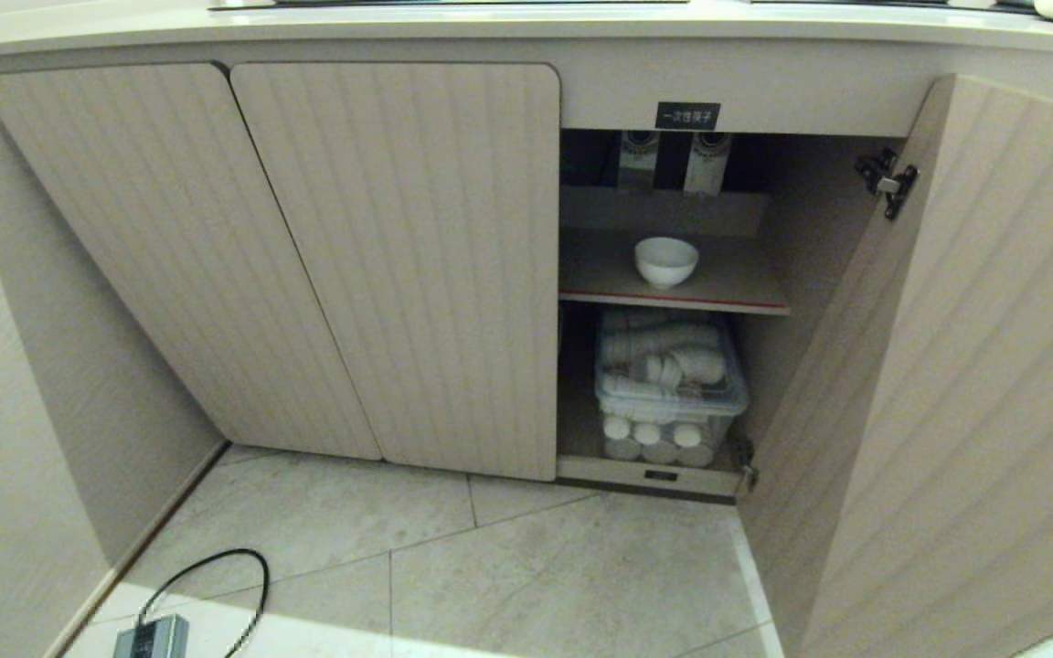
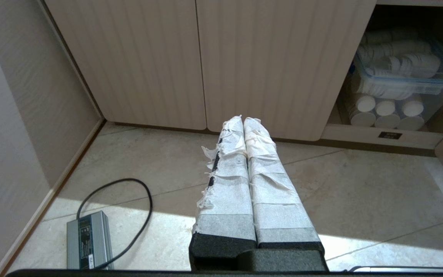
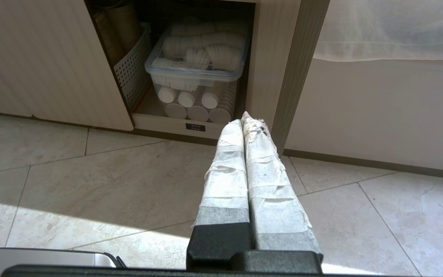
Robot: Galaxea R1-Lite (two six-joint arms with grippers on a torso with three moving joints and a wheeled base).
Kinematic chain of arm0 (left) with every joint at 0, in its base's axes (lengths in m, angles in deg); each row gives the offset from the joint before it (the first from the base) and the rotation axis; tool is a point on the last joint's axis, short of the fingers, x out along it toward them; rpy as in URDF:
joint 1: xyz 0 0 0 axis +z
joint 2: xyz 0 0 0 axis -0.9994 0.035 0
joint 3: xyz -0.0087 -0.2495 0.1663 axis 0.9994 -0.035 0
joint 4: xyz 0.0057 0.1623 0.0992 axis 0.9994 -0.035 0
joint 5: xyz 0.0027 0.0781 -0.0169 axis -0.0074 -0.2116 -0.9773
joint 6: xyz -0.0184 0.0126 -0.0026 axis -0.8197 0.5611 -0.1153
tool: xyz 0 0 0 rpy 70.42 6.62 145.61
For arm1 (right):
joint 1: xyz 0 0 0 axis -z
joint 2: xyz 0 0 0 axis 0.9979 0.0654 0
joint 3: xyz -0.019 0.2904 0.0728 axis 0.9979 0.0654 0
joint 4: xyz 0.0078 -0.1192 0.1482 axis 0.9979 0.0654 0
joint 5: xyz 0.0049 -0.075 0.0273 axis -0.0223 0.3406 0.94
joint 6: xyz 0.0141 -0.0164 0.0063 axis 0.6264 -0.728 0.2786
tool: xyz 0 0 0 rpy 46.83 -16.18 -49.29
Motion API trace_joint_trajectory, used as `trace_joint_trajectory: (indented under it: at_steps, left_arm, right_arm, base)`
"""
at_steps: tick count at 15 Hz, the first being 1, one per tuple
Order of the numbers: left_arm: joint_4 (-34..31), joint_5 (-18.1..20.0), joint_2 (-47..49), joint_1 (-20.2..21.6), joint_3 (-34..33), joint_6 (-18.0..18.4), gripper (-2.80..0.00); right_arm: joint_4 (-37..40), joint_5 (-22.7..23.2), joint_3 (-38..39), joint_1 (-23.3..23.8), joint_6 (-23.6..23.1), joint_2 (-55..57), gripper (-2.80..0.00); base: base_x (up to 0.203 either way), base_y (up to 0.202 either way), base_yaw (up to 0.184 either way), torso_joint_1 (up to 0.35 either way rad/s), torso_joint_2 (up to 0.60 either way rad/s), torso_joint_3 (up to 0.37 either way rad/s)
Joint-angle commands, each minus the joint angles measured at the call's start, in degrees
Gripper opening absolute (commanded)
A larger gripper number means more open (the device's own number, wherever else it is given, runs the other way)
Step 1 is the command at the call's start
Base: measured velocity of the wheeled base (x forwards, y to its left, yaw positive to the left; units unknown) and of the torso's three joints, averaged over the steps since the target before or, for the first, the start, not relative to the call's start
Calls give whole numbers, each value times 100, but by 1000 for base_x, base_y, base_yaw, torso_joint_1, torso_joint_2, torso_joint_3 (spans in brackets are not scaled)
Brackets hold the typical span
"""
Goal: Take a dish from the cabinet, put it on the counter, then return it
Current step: Take the bowl from the cabinet
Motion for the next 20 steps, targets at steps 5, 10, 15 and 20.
trace_joint_trajectory:
  at_steps: [5, 10, 15, 20]
  left_arm:
    - [0, 5, 0, 0, -5, -2, -280]
    - [9, 4, 0, 0, 4, -2, -280]
    - [9, -4, 0, 0, 4, -2, -280]
    - [0, -4, 0, 0, -5, -2, -280]
  right_arm:
    - [1, 2, 0, -1, -5, 0, -280]
    - [1, 2, 0, -1, -5, 0, -280]
    - [1, 2, 0, -1, -5, 0, -280]
    - [1, 2, 0, -1, -5, 0, -280]
  base:
    - [0, 0, 0, 0, 0, 0]
    - [0, 0, 0, 0, 0, 0]
    - [0, 0, 0, 0, 0, 0]
    - [0, 0, 0, 0, 0, 0]
